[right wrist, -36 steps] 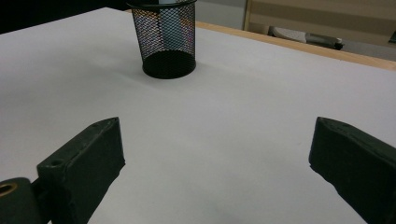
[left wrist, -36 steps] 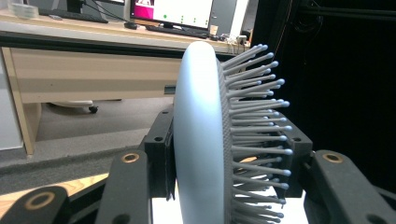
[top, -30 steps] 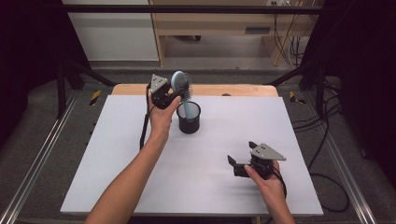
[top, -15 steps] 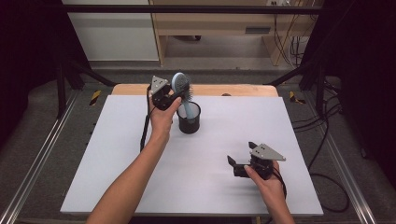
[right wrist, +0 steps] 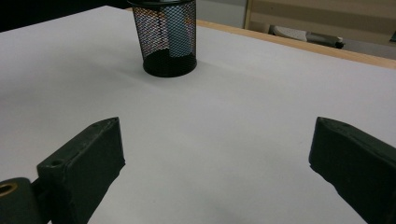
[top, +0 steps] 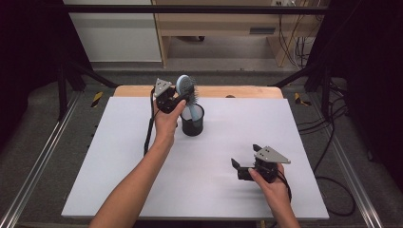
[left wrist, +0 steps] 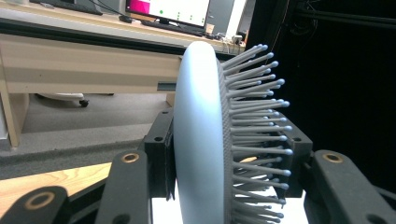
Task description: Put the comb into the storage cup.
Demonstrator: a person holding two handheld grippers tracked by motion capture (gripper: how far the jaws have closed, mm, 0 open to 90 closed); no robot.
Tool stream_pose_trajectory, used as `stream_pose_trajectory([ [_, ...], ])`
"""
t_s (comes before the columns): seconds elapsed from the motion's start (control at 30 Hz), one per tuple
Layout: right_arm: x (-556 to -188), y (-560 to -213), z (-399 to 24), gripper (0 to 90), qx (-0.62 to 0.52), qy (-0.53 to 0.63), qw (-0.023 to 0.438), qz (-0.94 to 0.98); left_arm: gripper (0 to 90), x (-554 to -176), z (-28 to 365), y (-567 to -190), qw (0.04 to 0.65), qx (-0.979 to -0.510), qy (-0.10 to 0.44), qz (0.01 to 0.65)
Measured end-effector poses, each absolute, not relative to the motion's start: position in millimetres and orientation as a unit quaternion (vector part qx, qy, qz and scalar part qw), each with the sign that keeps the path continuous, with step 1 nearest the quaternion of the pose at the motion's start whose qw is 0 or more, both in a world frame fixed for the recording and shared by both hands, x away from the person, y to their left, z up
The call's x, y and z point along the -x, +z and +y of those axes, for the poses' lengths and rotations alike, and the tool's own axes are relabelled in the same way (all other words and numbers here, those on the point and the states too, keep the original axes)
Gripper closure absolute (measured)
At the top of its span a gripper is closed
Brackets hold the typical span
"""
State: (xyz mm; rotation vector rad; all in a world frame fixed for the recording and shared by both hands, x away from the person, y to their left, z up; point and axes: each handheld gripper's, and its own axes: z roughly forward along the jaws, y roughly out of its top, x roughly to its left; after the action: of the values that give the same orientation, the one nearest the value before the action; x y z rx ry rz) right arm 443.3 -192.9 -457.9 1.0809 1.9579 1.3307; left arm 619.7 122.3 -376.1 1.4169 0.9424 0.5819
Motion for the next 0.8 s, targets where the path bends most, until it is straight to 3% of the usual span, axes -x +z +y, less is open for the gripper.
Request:
stream_pose_trajectory([
  [0.8, -443.3, -457.8, -191.3, 3.5, -0.399, 0.493, 0.266, 0.726, 50.6, -615.1, 122.3, -382.7, 0.625, -0.614, 0.24, 0.419],
])
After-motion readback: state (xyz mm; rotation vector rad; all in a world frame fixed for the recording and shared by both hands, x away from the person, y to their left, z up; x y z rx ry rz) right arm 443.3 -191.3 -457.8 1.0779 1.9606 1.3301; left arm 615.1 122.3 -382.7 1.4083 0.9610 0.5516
